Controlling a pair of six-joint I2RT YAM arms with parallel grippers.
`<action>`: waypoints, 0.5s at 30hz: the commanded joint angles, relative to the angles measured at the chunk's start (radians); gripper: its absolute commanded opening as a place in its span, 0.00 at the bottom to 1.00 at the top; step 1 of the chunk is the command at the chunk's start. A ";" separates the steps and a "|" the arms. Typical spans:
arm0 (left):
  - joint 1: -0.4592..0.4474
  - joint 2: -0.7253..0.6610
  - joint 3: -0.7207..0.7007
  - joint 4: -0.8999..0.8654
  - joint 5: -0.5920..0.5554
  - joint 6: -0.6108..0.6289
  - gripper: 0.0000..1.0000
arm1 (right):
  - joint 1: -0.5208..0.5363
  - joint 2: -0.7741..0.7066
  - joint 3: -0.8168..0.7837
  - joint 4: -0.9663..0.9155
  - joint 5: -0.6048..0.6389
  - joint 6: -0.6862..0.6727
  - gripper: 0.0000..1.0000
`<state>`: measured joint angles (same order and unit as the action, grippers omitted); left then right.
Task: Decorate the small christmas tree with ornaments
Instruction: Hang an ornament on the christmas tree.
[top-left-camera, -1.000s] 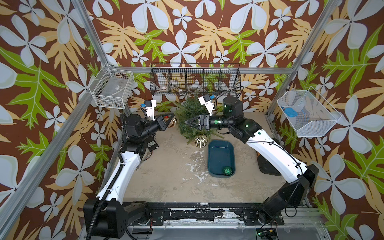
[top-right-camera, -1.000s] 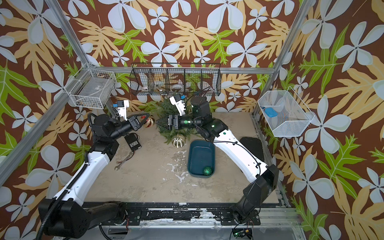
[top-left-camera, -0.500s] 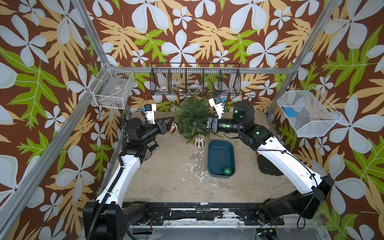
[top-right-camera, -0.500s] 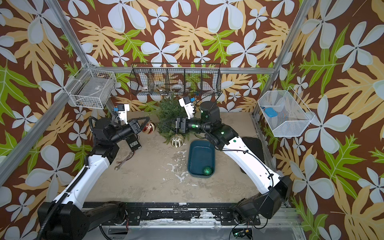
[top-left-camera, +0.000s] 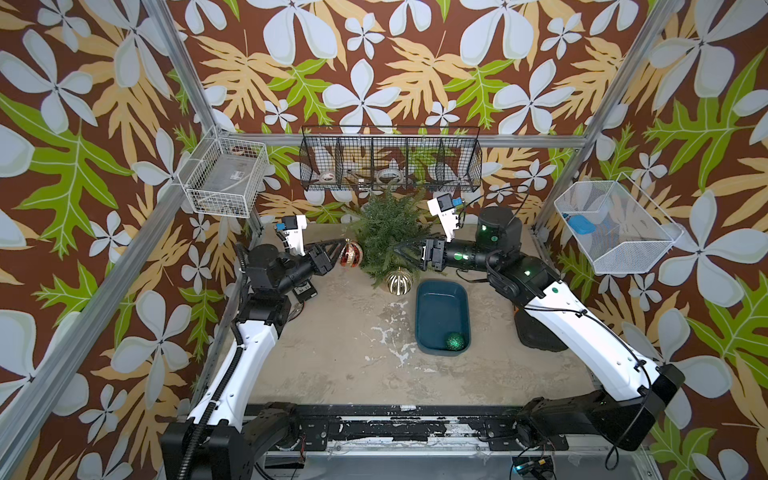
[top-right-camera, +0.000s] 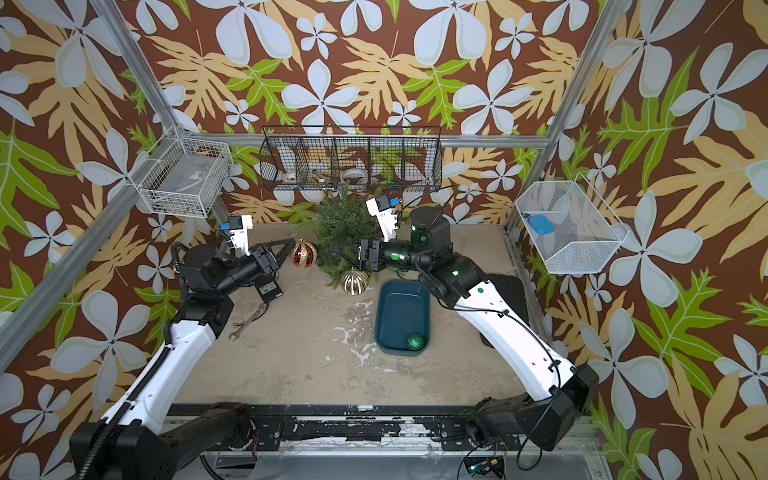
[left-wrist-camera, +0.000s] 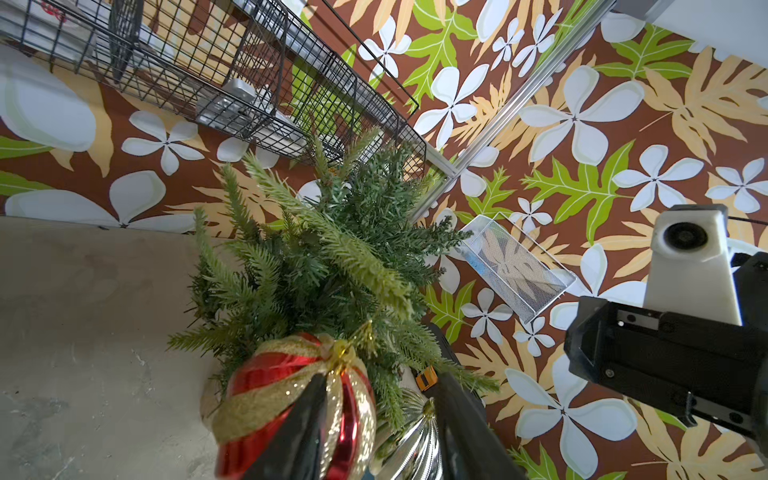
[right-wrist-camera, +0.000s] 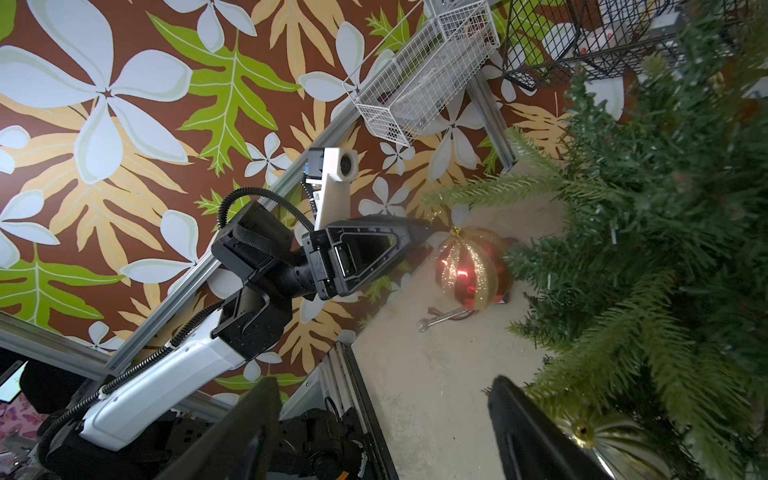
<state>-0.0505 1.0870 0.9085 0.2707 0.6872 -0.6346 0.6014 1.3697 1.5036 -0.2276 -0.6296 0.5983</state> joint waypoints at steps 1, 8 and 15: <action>0.004 -0.033 -0.010 -0.038 -0.026 0.031 0.52 | -0.001 -0.038 -0.013 -0.022 0.075 -0.041 0.81; 0.005 -0.128 -0.042 -0.163 -0.127 0.077 0.70 | -0.027 -0.190 -0.109 -0.123 0.265 -0.106 0.81; 0.005 -0.214 -0.091 -0.265 -0.189 0.060 0.74 | -0.129 -0.322 -0.215 -0.311 0.375 -0.158 0.78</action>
<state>-0.0479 0.8928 0.8337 0.0692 0.5320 -0.5755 0.4797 1.0710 1.3045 -0.4301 -0.3439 0.4889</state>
